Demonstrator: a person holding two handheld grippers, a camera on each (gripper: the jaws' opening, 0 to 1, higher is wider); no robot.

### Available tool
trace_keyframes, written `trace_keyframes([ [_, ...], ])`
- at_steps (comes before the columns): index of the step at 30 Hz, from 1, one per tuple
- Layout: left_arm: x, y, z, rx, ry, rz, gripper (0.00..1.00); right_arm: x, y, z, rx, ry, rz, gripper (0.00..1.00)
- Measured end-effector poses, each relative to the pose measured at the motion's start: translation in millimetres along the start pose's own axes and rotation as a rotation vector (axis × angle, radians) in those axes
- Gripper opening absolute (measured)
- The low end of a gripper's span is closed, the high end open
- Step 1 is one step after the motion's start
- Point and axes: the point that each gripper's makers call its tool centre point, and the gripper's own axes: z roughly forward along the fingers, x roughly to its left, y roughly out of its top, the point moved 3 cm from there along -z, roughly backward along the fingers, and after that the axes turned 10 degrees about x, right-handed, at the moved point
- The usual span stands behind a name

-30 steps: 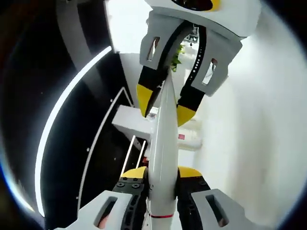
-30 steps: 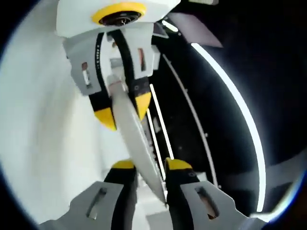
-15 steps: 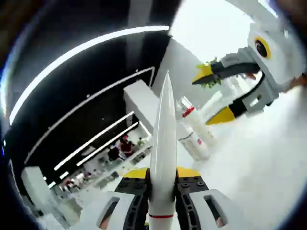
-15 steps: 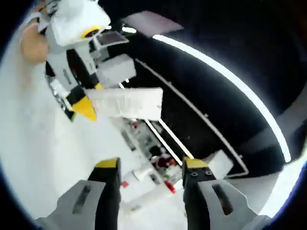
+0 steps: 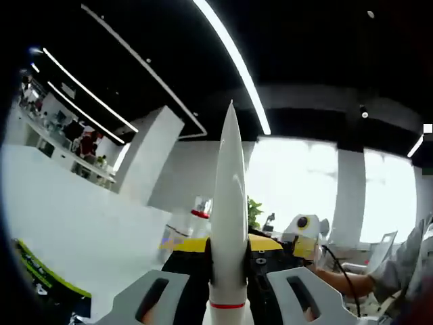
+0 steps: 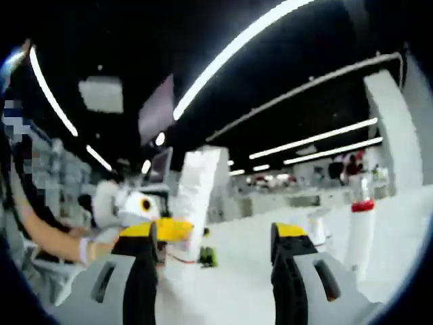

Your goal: Arrange the skincare products in the storage area until every visible bottle or jar stands upright without overlapping.

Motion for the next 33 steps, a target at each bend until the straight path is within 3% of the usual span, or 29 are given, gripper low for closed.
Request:
trace_keyframes([
  [3,-18.6,-5.1,9,0.045,-0.157,-0.037,0.18,8,6.2,-4,-0.045,0.084,0.083,0.63],
  [6,-31.0,-13.3,12,0.115,-0.243,-0.068,0.18,15,12.4,-7,-0.094,0.136,0.126,0.64],
  [13,-44.9,-21.2,17,0.167,-0.328,-0.053,0.18,39,19.2,-11,-0.158,0.339,0.300,0.53],
  [20,-55.9,-30.4,19,0.242,-0.391,-0.075,0.18,50,7.2,-6,-0.066,0.387,0.289,0.43],
  [24,-58.4,-34.5,20,0.267,-0.403,-0.066,0.19,57,1.0,-6,-0.019,0.394,0.265,0.28],
  [26,-60.7,-35.3,19,0.268,-0.420,-0.050,0.19,55,-0.9,-7,-0.005,0.368,0.234,0.18],
  [29,-63.9,-39.8,21,0.279,-0.408,-0.014,0.19,56,-2.8,-8,0.014,0.357,0.209,0.16],
  [33,-62.7,-42.4,21,0.292,-0.384,-0.023,0.21,47,-5.3,-7,0.069,0.282,0.172,0.14],
])
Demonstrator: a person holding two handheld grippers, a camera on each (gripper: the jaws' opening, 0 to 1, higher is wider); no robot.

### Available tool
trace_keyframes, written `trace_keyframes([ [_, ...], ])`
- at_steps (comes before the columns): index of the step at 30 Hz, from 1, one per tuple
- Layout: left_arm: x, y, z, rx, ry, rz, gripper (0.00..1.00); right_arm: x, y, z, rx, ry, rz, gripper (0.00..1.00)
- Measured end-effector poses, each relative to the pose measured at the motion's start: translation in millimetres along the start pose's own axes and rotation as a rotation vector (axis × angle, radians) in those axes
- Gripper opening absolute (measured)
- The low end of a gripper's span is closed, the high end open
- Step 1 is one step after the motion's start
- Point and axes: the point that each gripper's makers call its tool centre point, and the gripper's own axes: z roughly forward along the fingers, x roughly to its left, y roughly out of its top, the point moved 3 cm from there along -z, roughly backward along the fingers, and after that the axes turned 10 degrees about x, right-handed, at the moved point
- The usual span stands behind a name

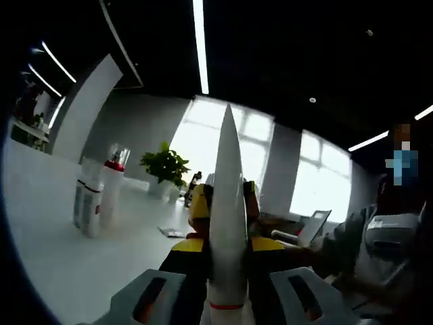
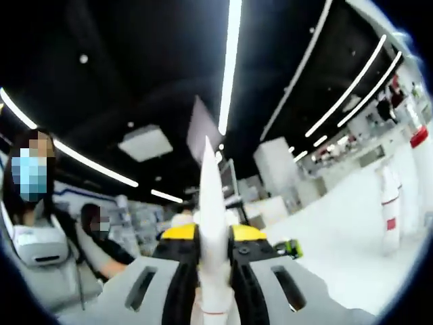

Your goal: Arrange the skincare products in the storage area until every visible bottle or jar stands upright without overlapping.

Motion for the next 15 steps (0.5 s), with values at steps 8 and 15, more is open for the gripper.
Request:
trace_keyframes([
  [8,27.5,17.5,-15,-0.156,0.128,-0.037,0.31,-26,1.7,-10,0.037,-0.195,-0.040,0.12],
  [15,67.5,19.1,-39,-0.188,0.451,-0.005,0.40,-82,35.0,-58,-0.124,-0.636,-0.192,0.12],
])
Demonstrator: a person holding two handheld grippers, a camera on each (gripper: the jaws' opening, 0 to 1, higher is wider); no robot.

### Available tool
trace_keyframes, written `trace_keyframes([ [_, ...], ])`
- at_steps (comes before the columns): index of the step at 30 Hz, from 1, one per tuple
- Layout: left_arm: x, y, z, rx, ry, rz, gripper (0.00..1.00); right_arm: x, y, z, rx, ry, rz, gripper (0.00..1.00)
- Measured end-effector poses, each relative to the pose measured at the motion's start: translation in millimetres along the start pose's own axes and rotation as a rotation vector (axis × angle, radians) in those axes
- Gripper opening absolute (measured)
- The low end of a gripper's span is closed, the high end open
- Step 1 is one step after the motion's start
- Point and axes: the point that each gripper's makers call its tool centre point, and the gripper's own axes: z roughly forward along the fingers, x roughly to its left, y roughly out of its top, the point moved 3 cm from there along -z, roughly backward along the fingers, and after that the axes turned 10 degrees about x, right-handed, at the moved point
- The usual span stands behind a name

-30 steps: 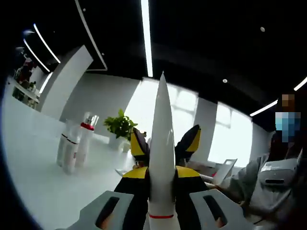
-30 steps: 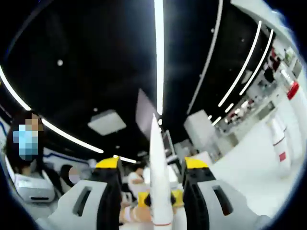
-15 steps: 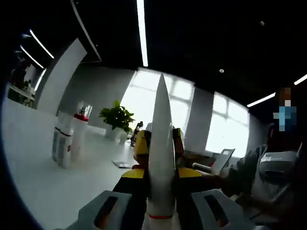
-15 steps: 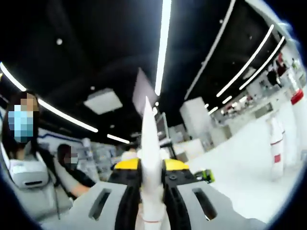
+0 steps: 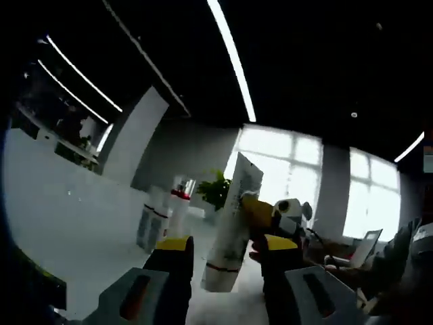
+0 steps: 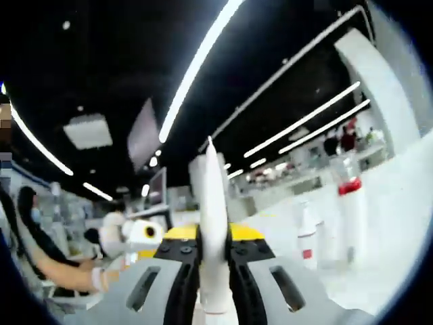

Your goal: Arrange the skincare products in the storage area until every visible bottle or jar stands upright without overlapping.

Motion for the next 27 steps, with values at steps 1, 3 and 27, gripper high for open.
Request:
trace_keyframes([
  [1,2.2,-1.5,1,0.013,0.020,0.025,0.40,-7,1.8,-2,-0.011,-0.062,-0.038,0.13],
  [3,1.2,-3.9,3,0.031,0.029,0.035,0.40,-18,4.9,-7,-0.021,-0.170,-0.085,0.13],
  [27,8.5,-5.0,4,0.042,0.035,0.007,0.41,-36,-15.5,-7,0.072,-0.394,-0.178,0.15],
])
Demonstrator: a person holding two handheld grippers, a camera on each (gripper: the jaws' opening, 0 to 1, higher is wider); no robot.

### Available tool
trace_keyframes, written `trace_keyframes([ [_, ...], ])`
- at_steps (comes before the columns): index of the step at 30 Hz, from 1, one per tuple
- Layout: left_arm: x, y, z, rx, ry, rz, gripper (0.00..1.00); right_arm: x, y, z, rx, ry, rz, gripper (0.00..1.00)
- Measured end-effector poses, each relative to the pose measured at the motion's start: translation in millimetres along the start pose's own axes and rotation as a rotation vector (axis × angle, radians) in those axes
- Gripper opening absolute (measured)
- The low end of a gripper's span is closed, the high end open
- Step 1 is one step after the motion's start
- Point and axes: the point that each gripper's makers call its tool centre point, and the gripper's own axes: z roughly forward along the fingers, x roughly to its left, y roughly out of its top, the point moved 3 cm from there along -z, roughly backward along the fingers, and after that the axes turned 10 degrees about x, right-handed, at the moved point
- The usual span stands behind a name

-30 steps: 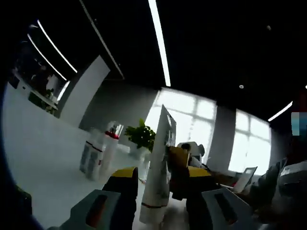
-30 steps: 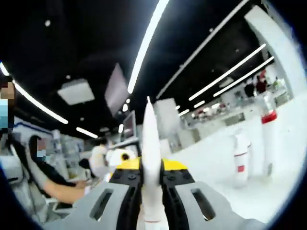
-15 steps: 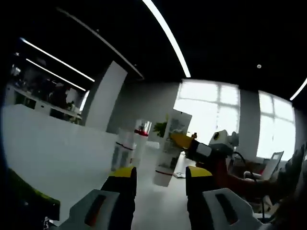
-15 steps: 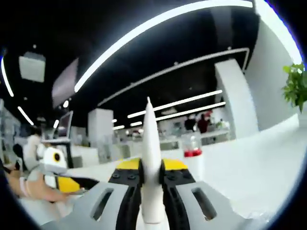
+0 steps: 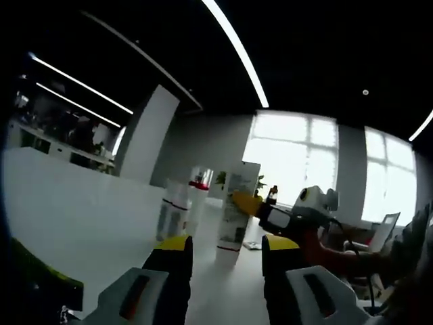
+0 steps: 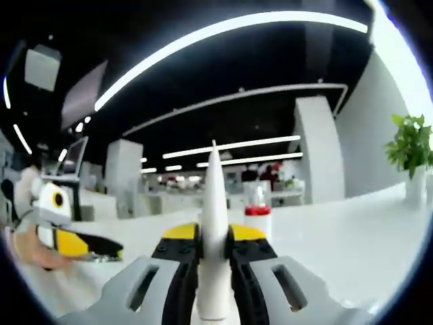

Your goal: Arrange the skincare products in the storage area until every visible bottle or jar stands upright without overlapping.

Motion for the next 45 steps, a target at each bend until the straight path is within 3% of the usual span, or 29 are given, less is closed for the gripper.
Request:
trace_keyframes([
  [9,-4.3,-2.2,-1,0.002,0.002,-0.001,0.41,2,-3.9,0,0.030,0.033,-0.017,0.16],
  [13,-2.9,-1.8,0,0.002,0.001,-0.003,0.41,0,-17.1,5,0.118,0.041,-0.004,0.21],
  [18,-2.3,-0.9,0,0.001,0.000,-0.001,0.41,-4,-26.7,12,0.149,0.052,0.036,0.26],
  [28,-1.7,-2.9,-1,0.008,0.012,0.001,0.41,-22,-45.8,29,0.203,0.003,0.037,0.30],
  [30,-1.0,-2.5,-1,0.007,0.012,-0.003,0.41,-25,-52.1,31,0.240,-0.007,0.042,0.31],
  [31,-1.2,-2.5,-1,0.006,0.012,-0.004,0.41,-25,-59.8,31,0.296,-0.001,0.059,0.31],
  [35,-1.0,-1.2,-1,0.000,0.006,-0.011,0.41,-27,-67.2,27,0.390,0.050,0.149,0.34],
  [37,-1.2,-1.2,-2,0.000,0.007,-0.011,0.41,-30,-67.6,23,0.406,0.059,0.143,0.34],
  [39,-0.7,-0.8,-1,-0.001,0.006,-0.013,0.41,-33,-76.8,16,0.480,0.067,0.124,0.38],
  [45,0.0,-0.7,-1,0.000,0.010,-0.014,0.41,-37,-81.4,10,0.508,0.091,0.173,0.39],
])
